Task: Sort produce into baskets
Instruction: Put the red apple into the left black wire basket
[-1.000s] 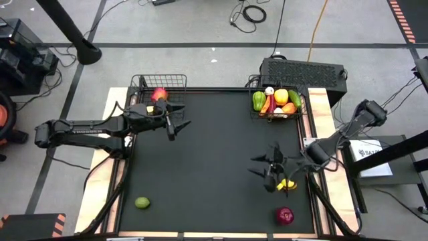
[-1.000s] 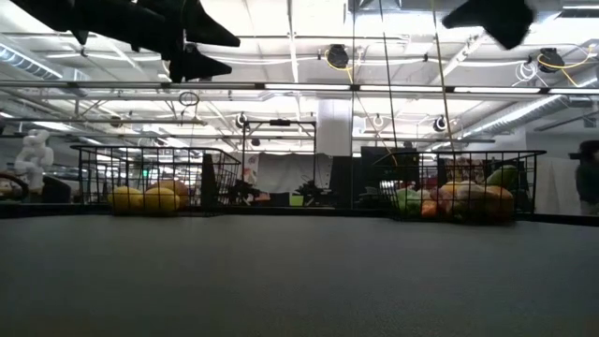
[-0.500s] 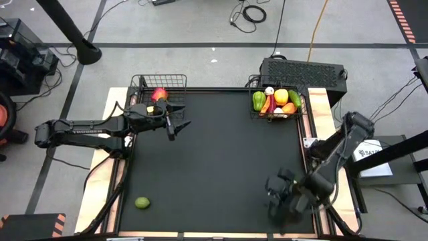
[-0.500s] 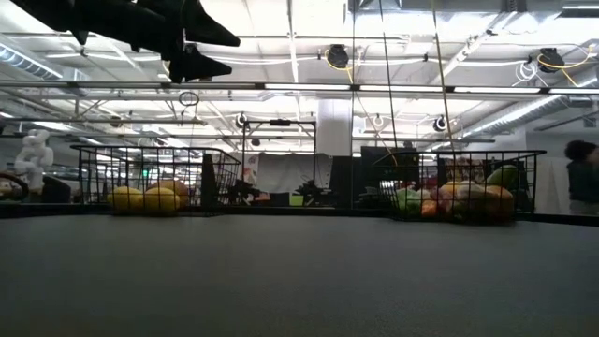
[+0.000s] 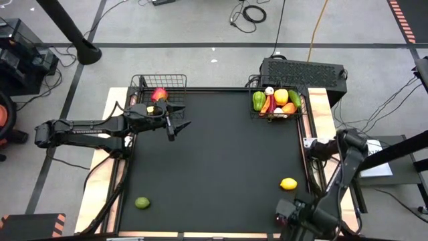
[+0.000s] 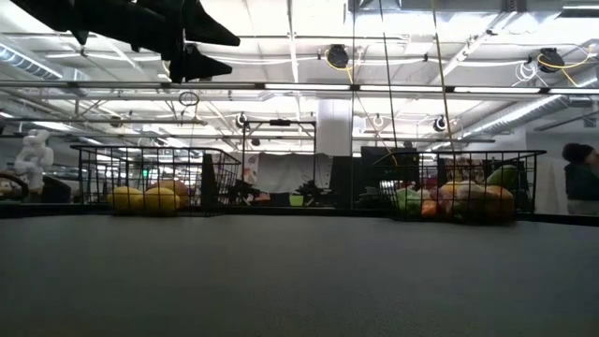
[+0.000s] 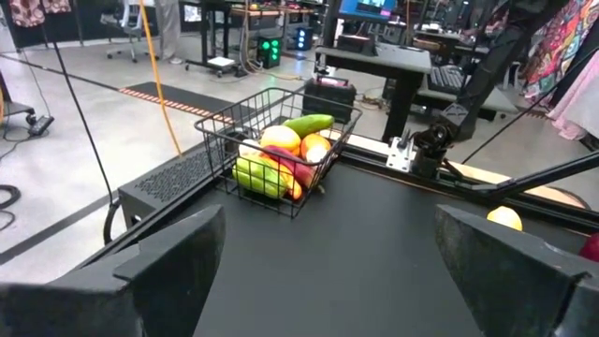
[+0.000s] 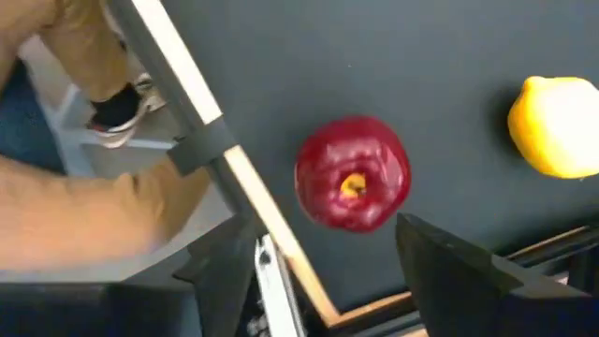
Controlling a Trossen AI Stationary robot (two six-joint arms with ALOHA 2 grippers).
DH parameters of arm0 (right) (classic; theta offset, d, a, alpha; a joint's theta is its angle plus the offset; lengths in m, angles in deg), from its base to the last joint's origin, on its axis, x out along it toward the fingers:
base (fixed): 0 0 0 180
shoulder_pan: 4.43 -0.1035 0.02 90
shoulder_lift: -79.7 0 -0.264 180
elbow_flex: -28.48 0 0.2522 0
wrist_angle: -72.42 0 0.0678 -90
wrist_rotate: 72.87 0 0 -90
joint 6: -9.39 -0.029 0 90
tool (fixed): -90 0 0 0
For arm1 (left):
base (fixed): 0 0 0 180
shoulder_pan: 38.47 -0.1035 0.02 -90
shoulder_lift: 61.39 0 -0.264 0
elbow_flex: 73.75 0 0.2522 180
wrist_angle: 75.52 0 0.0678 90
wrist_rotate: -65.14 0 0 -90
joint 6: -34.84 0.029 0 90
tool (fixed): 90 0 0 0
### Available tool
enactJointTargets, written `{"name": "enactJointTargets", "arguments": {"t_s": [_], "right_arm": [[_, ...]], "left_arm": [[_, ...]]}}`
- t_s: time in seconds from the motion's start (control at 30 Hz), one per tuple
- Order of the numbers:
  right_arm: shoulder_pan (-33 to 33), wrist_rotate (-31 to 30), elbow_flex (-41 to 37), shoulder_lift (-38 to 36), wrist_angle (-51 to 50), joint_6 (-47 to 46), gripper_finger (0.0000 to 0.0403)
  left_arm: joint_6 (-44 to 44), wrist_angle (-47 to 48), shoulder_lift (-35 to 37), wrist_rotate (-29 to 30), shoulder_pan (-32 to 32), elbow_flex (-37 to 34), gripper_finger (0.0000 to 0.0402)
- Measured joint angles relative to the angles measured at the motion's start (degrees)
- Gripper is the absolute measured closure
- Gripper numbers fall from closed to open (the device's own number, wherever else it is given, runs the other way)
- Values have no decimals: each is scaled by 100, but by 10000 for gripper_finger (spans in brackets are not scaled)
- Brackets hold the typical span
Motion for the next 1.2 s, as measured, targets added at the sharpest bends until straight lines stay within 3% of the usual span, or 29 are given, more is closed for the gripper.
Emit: {"name": "enactJointTargets", "arguments": {"t_s": [0.37,1.2], "right_arm": [[-184,-573,-30,401,-313,405,181],[-348,-674,-553,378,154,-48,181]], "left_arm": [[-5,-2,0,-254,2,0,16],[107,0,0,-380,2,0,16]]}}
